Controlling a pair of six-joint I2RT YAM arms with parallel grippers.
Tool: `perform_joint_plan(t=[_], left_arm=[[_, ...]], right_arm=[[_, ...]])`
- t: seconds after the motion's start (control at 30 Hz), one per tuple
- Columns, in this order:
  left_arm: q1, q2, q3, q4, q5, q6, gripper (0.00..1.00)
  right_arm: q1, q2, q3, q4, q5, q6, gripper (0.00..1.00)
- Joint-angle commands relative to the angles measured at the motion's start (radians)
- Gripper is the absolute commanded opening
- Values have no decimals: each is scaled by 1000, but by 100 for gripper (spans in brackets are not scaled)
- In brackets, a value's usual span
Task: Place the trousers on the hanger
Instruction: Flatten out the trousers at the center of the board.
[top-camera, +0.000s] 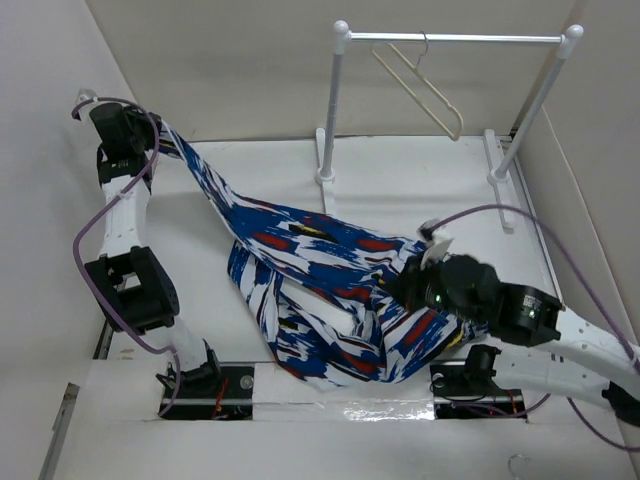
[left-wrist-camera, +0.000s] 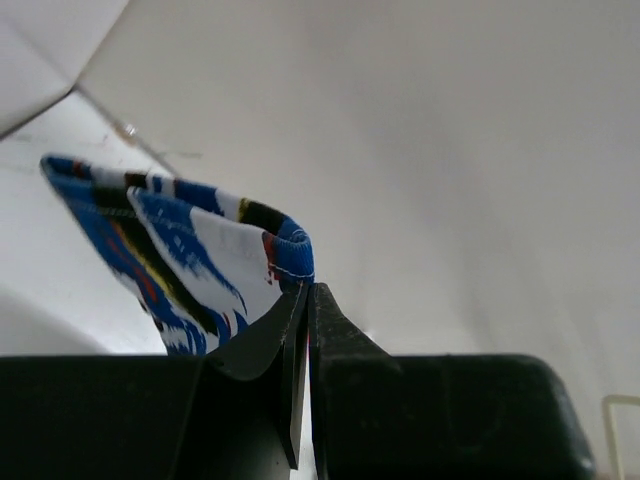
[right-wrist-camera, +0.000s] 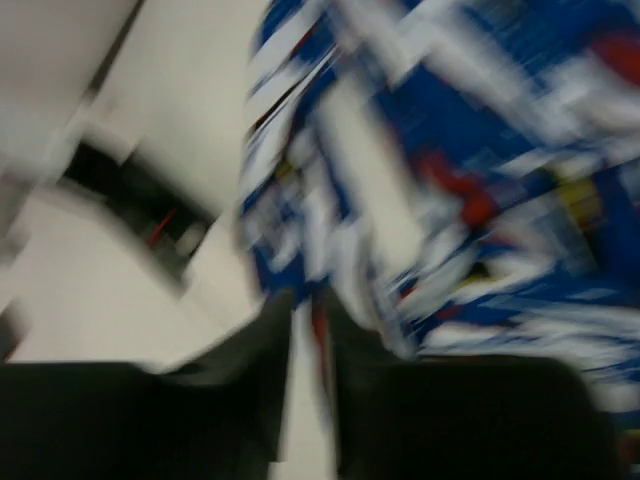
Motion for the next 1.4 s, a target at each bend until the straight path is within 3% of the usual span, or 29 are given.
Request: perform_joint_plan(t=[0.0, 0.07, 0.1, 0.13, 0.2, 0.23, 0.33, 0.37, 0.6, 0.77, 0.87, 0.9, 0.93, 1.03, 1.2, 1.37], left_arm=[[7, -92, -92, 112, 15, -12, 0], [7, -119, -135, 148, 47, -32, 0], [7, -129, -174, 162, 58, -46, 0], [7, -151, -195, 185, 67, -54, 0], [7, -178, -254, 211, 78, -66, 0], [7, -201, -271, 224, 81, -68, 0], [-19, -240, -319, 254, 69, -53, 0], [-34, -250, -334, 257, 66, -46, 0], [-34, -268, -414, 311, 86, -77, 0], [-24, -276, -414, 297, 95, -72, 0], [-13, -290, -436, 306, 93, -77, 0], [-2, -291, -445, 311, 99, -80, 0], [-2, -288, -446, 313, 109, -88, 0], [-2, -285, -449, 319, 106, -88, 0], [-2, -273, -453, 342, 130, -102, 0], [7, -251, -431, 334, 130, -97, 0]], right_arm=[[-273, 25, 32, 42, 310, -113, 4], [-479, 71, -1, 143, 275, -171, 0], [-680, 91, -20, 183, 179, -182, 0], [-781, 109, -75, 229, 127, -195, 6], [-1041, 166, -135, 343, -20, -196, 28], [-1114, 185, -163, 372, -68, -189, 55], [-1310, 266, -240, 470, -211, -190, 93], [-1361, 316, -243, 482, -222, -187, 100], [-1403, 547, -186, 489, -406, -187, 100], [-1435, 713, -211, 552, -527, -150, 96], [-1435, 780, -196, 590, -564, -130, 86], [-1435, 819, -186, 605, -570, -130, 75], [-1446, 829, -182, 625, -605, -120, 47], [-1437, 809, -182, 764, -627, -65, 1], [-1417, 693, -93, 823, -626, -50, 0], [-1417, 431, -24, 777, -489, -121, 0]])
